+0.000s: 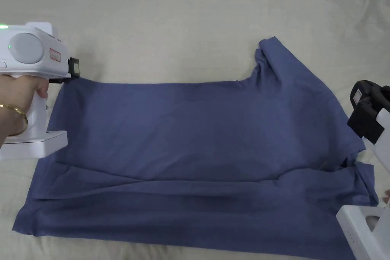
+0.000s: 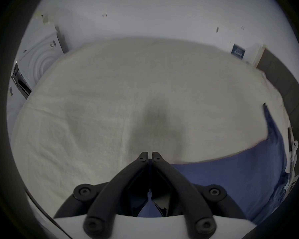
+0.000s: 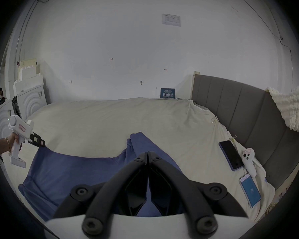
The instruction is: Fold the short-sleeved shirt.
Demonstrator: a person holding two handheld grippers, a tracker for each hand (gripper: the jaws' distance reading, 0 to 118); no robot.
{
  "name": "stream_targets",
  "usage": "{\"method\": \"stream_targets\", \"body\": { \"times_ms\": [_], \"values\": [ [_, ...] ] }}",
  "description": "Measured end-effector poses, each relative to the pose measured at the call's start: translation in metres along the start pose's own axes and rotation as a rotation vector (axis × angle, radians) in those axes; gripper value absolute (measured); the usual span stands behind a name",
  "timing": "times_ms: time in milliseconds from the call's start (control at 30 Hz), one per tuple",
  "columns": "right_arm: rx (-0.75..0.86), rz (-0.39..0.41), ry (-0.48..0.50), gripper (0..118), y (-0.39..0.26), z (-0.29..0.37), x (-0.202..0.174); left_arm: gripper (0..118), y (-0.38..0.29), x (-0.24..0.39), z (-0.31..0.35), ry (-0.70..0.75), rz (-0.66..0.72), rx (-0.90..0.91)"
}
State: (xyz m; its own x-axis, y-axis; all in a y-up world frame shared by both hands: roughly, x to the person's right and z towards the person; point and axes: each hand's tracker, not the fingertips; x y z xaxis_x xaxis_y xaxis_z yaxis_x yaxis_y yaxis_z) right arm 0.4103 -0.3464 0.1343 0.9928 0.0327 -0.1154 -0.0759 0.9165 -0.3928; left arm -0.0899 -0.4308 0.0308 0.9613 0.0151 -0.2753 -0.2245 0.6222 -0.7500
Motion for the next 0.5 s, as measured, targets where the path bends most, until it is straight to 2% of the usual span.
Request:
{"method": "stream_targets", "body": {
  "times_ms": [200,333,367,400,433,467,500],
  "values": [
    [0.049,-0.006,0.005,0,0.026,0.019,0.01,0,-0.019,-0.004,0.07,-0.01,0.035,0.241],
    [-0.002,0.019,0.027,4,0.045,0.007,0.017,0,-0.03,-0.001,0.102,-0.009,0.026,0.296],
    [-0.045,0.029,0.047,18,0.051,-0.002,0.02,0,-0.031,0.0,0.108,-0.019,0.038,0.305],
    [-0.072,0.019,0.06,63,0.057,-0.011,0.025,0,-0.032,-0.001,0.112,-0.033,0.056,0.309],
    [-0.124,-0.002,0.076,97,0.064,-0.024,0.031,0,-0.033,-0.002,0.114,-0.041,0.074,0.312],
    [-0.205,-0.014,0.059,115,0.07,-0.04,0.035,0,-0.034,-0.002,0.116,-0.042,0.081,0.313],
    [-0.273,-0.036,0.062,118,0.075,-0.055,0.039,0,-0.035,-0.001,0.117,-0.04,0.08,0.311]
  ]
}}
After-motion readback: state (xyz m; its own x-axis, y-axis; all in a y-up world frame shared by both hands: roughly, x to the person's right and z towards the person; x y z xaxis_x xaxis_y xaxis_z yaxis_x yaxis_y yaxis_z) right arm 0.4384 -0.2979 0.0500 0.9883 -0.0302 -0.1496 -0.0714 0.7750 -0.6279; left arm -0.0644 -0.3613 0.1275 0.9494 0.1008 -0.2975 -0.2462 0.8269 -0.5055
